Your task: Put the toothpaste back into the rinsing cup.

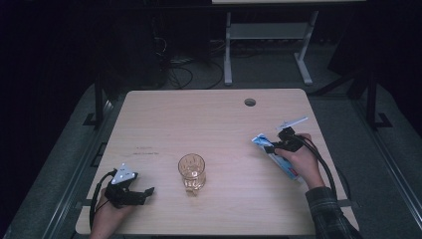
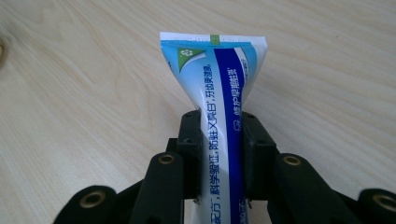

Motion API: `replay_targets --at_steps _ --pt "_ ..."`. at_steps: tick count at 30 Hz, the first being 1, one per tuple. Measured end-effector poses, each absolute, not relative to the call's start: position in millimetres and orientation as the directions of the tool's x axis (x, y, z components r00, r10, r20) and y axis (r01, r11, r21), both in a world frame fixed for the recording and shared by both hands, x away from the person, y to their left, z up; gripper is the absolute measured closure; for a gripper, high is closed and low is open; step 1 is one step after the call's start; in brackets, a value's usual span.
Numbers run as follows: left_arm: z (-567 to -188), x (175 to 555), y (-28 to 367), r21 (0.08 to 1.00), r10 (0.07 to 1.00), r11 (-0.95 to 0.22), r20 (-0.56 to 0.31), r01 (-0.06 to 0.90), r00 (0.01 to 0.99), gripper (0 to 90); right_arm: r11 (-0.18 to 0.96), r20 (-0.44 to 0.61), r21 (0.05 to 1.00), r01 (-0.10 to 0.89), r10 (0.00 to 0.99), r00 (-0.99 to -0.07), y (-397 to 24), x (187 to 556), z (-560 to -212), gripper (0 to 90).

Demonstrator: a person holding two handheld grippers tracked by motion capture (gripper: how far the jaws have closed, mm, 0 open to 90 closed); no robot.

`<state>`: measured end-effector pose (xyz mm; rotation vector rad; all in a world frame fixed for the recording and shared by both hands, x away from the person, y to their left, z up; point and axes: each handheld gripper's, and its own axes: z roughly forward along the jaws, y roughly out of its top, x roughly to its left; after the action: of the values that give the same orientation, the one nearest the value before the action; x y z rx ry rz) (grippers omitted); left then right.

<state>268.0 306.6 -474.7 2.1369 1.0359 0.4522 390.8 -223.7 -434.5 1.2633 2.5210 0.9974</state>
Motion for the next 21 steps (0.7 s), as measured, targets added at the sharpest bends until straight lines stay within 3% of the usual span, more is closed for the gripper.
replay_targets --at_steps 21 --pt "-475 268 307 0.726 0.787 -0.428 0.005 0.538 0.617 13.1 0.276 0.255 0.742 0.611 0.726 -0.639 -248 377 -401 73.6"
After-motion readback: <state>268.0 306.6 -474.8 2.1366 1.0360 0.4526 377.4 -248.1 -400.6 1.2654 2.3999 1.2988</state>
